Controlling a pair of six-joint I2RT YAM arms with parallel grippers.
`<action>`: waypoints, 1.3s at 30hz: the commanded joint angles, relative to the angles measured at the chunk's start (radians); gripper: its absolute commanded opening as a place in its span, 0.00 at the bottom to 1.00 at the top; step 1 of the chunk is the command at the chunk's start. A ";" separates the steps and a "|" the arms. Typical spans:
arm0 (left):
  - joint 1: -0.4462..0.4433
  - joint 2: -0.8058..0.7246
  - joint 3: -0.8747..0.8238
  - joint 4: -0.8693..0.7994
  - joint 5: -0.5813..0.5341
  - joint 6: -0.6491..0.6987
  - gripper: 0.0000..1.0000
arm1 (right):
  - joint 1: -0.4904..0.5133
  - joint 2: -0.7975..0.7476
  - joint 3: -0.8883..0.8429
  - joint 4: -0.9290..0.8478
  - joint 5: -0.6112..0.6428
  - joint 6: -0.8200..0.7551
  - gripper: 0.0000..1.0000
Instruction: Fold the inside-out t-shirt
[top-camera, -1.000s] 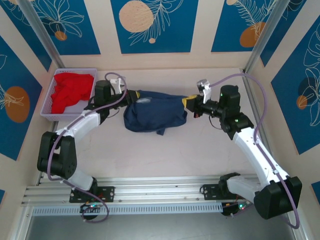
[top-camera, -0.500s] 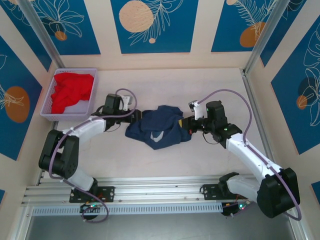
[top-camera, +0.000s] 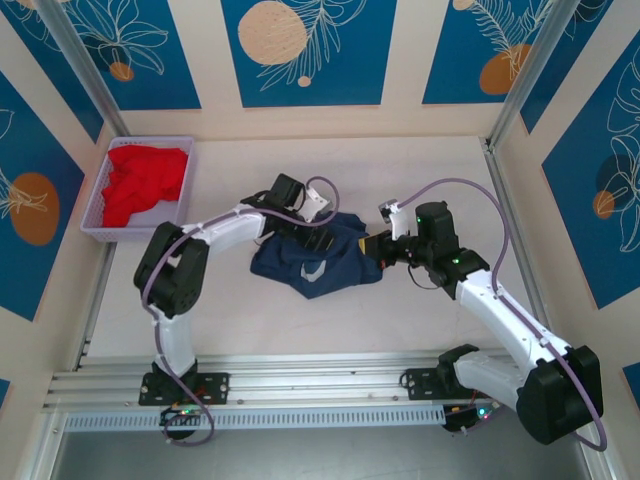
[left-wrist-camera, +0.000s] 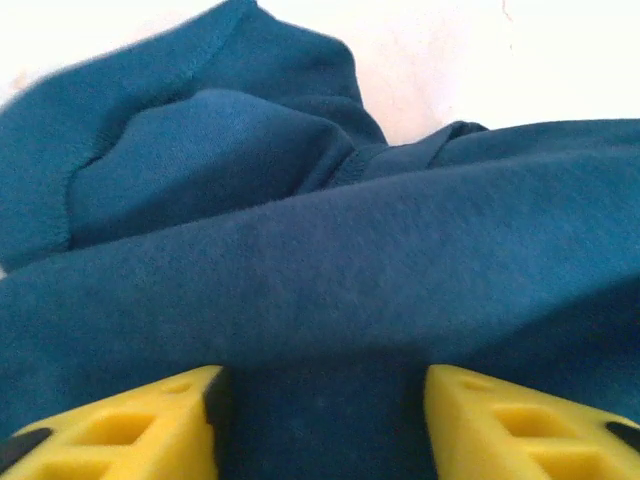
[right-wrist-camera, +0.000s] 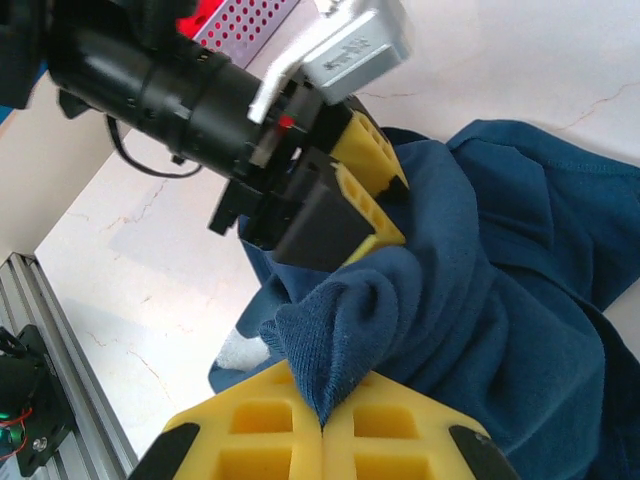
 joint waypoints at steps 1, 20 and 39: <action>0.001 0.057 0.109 -0.094 0.079 0.012 0.24 | -0.005 -0.031 0.051 -0.019 0.014 -0.029 0.00; 0.239 -0.273 -0.102 0.262 -0.012 -0.364 0.00 | -0.091 -0.264 0.029 -0.025 -0.041 -0.020 0.00; -0.179 -0.023 -0.019 0.160 0.262 0.102 0.63 | -0.133 -0.249 0.020 -0.029 -0.051 -0.019 0.00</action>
